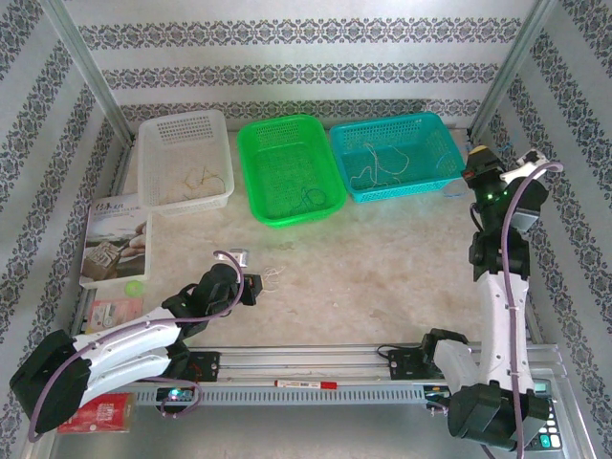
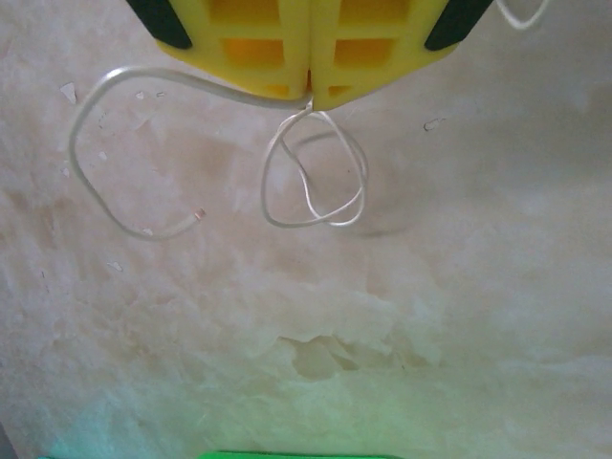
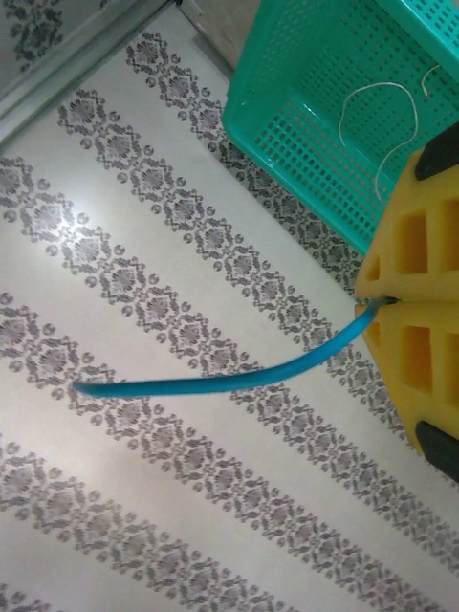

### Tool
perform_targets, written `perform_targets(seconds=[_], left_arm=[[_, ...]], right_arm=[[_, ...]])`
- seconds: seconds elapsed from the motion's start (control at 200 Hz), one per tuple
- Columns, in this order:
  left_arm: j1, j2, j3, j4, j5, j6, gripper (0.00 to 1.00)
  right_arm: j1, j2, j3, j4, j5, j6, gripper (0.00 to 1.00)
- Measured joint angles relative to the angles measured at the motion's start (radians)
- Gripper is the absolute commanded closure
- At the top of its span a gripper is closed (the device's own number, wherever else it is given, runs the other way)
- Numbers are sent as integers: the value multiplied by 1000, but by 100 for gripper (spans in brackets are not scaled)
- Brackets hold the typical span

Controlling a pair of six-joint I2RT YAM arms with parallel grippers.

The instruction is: Untangle the cables

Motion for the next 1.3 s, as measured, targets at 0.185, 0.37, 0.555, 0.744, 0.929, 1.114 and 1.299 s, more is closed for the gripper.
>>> perform_targets(seconds=[0.185,0.37,0.555,0.744,0.929,1.114,1.299], left_arm=[[0,0,15,-2,11,6,63],[0,-16,112,-29,36,47,17],[0,-39,211,-71,76,94,7],[0,-39,318,-107,144,154,4],[0,9,478,-108,208,240,4],[0,66,587,-105,217,331,4],[0,163,612,-63,215,382,37]], right_arm=[[56,14,-10,23,-68,12,100],[162,15,-14,29,-143,-7,100],[275,15,-14,24,-203,-46,100],[451,37,15,-15,-229,-117,100],[667,102,83,-80,-216,-222,100],[824,181,164,-139,-197,-304,100],[931,248,262,-172,-198,-344,100]])
